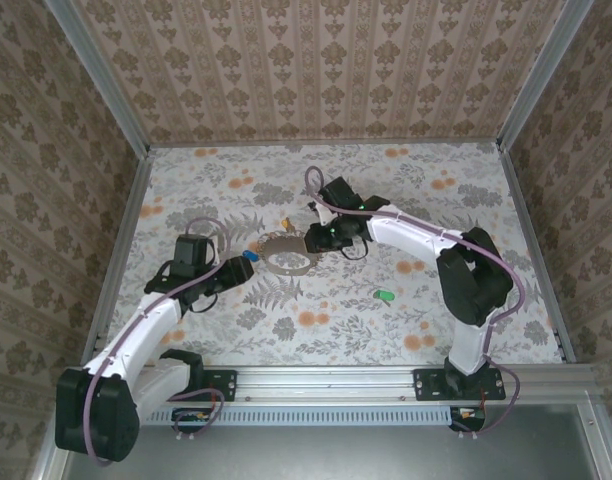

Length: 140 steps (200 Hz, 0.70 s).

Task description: Put the keys on the keyring

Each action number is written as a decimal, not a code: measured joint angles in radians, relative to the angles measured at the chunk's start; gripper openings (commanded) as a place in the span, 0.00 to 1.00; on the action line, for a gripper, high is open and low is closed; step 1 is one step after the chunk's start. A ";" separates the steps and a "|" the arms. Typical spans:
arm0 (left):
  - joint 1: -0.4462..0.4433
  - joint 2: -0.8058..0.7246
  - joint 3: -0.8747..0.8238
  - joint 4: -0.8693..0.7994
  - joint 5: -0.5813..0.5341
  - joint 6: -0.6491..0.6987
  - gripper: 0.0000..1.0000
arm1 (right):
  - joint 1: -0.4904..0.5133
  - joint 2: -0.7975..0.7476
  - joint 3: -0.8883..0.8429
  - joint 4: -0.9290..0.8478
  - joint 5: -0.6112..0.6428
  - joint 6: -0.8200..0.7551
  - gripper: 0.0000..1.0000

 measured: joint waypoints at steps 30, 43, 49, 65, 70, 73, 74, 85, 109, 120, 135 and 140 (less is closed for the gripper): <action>0.000 0.000 0.000 0.001 0.010 0.000 0.63 | 0.010 0.048 0.006 -0.056 0.025 -0.033 0.24; 0.001 0.000 0.000 0.001 0.014 0.000 0.63 | 0.016 0.071 0.011 -0.071 0.027 -0.034 0.24; 0.001 0.000 0.000 0.001 0.016 0.000 0.62 | 0.019 0.082 0.016 -0.078 0.027 -0.035 0.24; 0.001 0.000 0.000 0.001 0.019 0.000 0.63 | 0.028 0.103 0.031 -0.087 0.027 -0.035 0.24; 0.001 0.000 0.000 0.001 0.019 0.000 0.62 | 0.031 0.106 0.034 -0.087 0.028 -0.035 0.24; 0.001 0.000 0.000 0.001 0.020 0.000 0.62 | 0.032 0.106 0.035 -0.088 0.028 -0.037 0.23; 0.001 0.000 0.000 0.001 0.020 0.000 0.62 | 0.033 0.107 0.037 -0.089 0.029 -0.037 0.23; 0.001 0.000 0.000 0.001 0.021 0.000 0.62 | 0.038 0.108 0.047 -0.094 0.033 -0.042 0.24; 0.001 0.000 0.000 0.004 0.024 0.000 0.62 | 0.045 0.124 0.094 -0.106 0.049 -0.053 0.23; 0.001 0.000 0.000 0.005 0.027 0.000 0.62 | 0.047 0.136 0.113 -0.110 0.058 -0.058 0.23; 0.001 0.000 0.000 0.005 0.030 0.000 0.62 | 0.049 0.157 0.133 -0.113 0.066 -0.067 0.21; 0.001 0.000 0.000 0.005 0.030 0.000 0.62 | 0.050 0.164 0.137 -0.115 0.072 -0.069 0.21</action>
